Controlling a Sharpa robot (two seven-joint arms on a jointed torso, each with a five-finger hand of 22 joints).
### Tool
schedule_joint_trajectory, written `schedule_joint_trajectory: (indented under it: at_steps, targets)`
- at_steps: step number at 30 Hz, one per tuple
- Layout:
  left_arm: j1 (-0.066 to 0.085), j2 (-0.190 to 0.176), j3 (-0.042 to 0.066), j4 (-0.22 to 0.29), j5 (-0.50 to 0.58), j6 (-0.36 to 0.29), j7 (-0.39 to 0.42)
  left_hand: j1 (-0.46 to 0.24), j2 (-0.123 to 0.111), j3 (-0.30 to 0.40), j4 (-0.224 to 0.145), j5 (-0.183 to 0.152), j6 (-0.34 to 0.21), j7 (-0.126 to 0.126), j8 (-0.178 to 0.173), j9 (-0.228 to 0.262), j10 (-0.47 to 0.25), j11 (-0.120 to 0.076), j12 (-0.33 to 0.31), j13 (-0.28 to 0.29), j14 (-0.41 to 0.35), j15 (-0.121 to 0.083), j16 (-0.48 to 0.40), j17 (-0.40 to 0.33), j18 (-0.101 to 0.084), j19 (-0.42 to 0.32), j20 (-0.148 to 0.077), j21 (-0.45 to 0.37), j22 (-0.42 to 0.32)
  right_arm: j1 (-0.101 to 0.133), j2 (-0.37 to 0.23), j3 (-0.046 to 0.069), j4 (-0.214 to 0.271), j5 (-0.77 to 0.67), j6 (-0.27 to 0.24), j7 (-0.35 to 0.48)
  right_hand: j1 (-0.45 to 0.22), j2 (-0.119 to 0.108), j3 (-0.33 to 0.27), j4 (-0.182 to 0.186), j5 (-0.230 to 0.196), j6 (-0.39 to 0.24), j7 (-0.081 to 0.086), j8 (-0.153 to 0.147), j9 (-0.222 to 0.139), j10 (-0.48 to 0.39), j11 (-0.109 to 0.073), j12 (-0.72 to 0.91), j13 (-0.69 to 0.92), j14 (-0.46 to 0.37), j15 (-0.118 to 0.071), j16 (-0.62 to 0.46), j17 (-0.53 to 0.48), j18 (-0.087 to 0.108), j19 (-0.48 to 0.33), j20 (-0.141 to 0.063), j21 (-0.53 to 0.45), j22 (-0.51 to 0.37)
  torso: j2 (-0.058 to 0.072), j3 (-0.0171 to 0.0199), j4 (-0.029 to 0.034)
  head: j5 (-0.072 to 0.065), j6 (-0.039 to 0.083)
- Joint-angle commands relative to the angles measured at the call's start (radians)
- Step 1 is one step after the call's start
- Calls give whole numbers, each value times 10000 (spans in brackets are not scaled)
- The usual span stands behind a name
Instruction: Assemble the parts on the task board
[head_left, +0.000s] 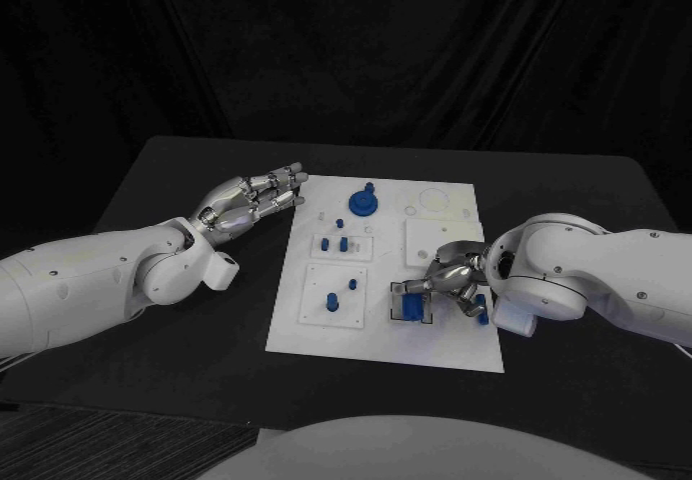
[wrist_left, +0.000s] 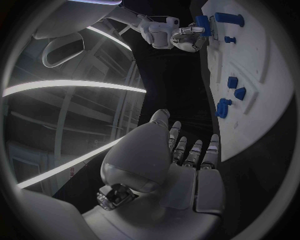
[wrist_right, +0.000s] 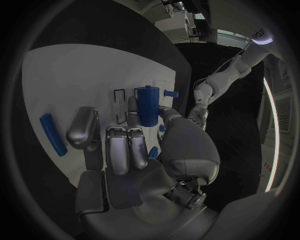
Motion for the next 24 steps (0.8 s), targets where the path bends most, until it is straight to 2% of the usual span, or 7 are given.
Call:
schedule_joint_trajectory:
  at_steps: [1, 6, 11, 16, 24]
  targets:
    - [-17, 16, 9, 6, 52, 188, 890, 104, 16, 190, -204, 196, 125, 35, -4, 8, -50, 116, 177, 8, 74, 94, 113, 110, 162, 142, 20, -8, -112, -29, 14, 3, 13, -280, -38, -131, -101, 51, 853, 15, -309, -110, -20, 99, 240, 1091, -12, 166, 2767, 935, -56, -94, 2188, 328, -35, 103, -232, 1501, -3, -2, 1, 3, -1]
    - [-26, 16, 9, -1, 52, 210, 878, 111, 19, 204, -217, 198, 141, 45, -1, 10, -51, 125, 176, 8, 75, 107, 115, 110, 158, 144, 20, -8, -112, -30, 23, 3, 12, -313, -33, -133, -245, 104, 619, 193, -1085, -135, -11, 100, 279, 1091, -2, 166, 2767, 934, -48, -101, 2182, 331, -28, 112, -255, 1499, -1, -2, 1, -3, -1]
    - [-34, 11, 9, 0, 52, 226, 870, 121, 20, 222, -237, 204, 138, 60, 0, 10, -50, 142, 183, 8, 80, 122, 121, 111, 152, 146, 21, -8, -118, -31, 28, 3, 13, -323, -26, -133, -285, 121, 509, 254, -1356, -164, -4, 91, 292, 1091, 4, 166, 2767, 935, -43, -99, 2187, 330, -21, 115, -255, 1501, 1, -1, 1, 6, -1]
    - [-41, 13, 9, -4, 52, 241, 862, 128, 19, 236, -254, 206, 141, 73, 0, 10, -50, 154, 186, 9, 80, 132, 122, 111, 148, 149, 21, -7, -120, -31, 35, 3, 11, -326, -26, -133, -382, 133, 254, 379, -2019, -189, 5, 92, 326, 1091, 12, 166, 2767, 937, -36, -95, 2194, 330, -14, 123, -265, 1502, -1, -1, 0, 12, -1]
    - [-51, 14, 9, -9, 52, 263, 848, 138, 17, 253, -274, 211, 147, 86, 1, 11, -51, 167, 179, 7, 87, 145, 129, 113, 142, 151, 21, -7, -123, -33, 48, 3, 7, -328, -34, -133, -522, 190, -34, 561, -2547, -211, 13, 95, 359, 1091, 20, 166, 2767, 938, -28, -97, 2195, 332, -8, 129, -277, 1503, 0, -1, 2, 26, -1]
